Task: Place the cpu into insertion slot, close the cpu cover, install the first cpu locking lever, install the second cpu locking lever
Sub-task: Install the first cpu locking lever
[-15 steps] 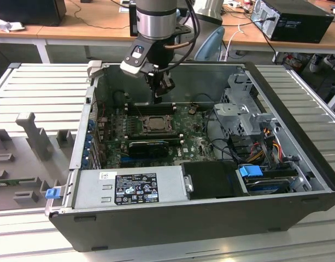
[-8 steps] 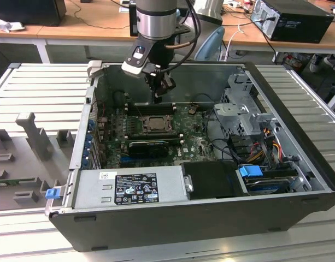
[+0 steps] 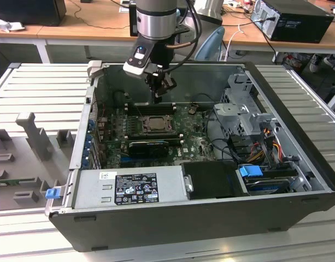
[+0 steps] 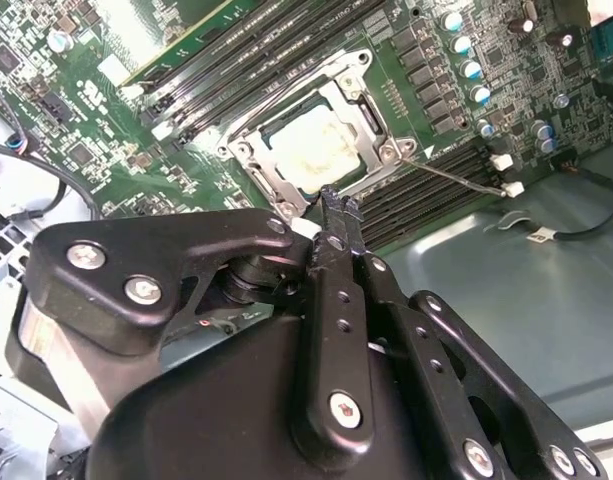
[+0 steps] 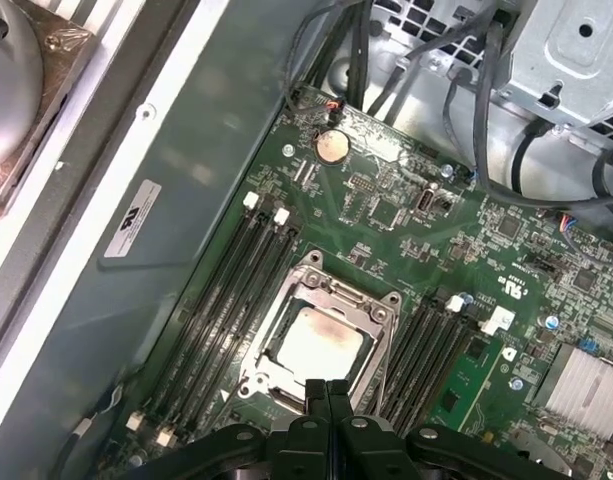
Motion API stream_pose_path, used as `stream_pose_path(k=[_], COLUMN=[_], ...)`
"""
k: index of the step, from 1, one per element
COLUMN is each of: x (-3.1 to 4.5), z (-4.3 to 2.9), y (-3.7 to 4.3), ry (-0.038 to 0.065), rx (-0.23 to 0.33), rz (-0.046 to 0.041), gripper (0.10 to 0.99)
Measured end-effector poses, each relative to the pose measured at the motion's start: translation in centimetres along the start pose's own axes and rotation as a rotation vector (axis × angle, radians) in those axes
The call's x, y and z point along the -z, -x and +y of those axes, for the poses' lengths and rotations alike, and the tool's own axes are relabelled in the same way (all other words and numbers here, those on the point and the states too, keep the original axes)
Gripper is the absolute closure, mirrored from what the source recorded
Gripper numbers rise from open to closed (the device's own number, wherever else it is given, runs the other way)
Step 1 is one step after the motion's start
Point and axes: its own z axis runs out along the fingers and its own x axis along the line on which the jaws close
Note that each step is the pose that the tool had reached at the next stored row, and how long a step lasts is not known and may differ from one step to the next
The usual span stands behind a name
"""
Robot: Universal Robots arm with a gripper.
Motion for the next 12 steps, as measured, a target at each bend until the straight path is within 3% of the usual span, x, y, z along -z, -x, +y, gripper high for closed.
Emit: stream_pose_path(k=[12], x=[0.00], z=[0.00], y=[0.00], ry=[0.000], rx=[0.070], rz=[0.0031], gripper=[0.980])
